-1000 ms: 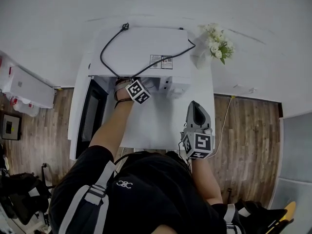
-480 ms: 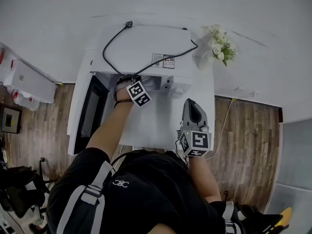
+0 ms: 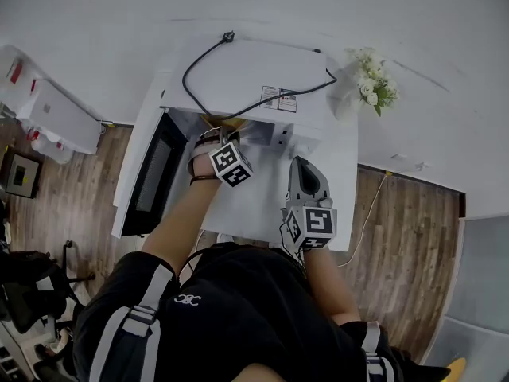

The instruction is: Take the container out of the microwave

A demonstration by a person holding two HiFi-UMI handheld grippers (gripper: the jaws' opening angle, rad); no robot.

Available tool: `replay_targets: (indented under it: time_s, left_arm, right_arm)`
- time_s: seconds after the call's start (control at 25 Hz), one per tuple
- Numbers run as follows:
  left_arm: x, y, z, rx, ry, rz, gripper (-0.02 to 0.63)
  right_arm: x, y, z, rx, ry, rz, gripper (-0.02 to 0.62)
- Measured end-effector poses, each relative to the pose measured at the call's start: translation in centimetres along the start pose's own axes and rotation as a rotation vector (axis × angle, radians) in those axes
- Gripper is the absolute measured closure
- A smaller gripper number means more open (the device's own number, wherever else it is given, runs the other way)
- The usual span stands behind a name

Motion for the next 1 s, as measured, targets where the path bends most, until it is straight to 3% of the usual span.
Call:
replay_targets:
  time_s: [0.2,0.44,0.72,1.0]
  left_arm:
    - [0.4,-3.8,0.0,0.017,-0.060,0.013,0.566]
    - [1.6,-7.8,2.2,0.047,-0.034,0.009,0.566]
    - [3.3,-11.1,5.4,0.078,-0.058,-0.013,0.565]
    - [3.9,-12.9,5.9,0.060,-0.082,-0.034,0.565]
  right_arm:
    - [-0.1,1.2,-1.7,-0.080,0.007,0.013,0.592]
    - [-0.6,2.7,-4.0,-0.185,0.029,0.046,0.592]
    - [-0.2,3.7,-6.0,-0.256,0.015,0.032,0.592]
    - [0.6,4.0,-7.2,-0.305,0.023,0.010,0.592]
Point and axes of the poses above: the fingertips, and each gripper's own axes: y forward along the fingers, z to its right, x out of its underside, the point moved 3 cm from there along -y, backward along the fingers, and after that the axes turned 14 degrees about -y, right-handed, at the moved point
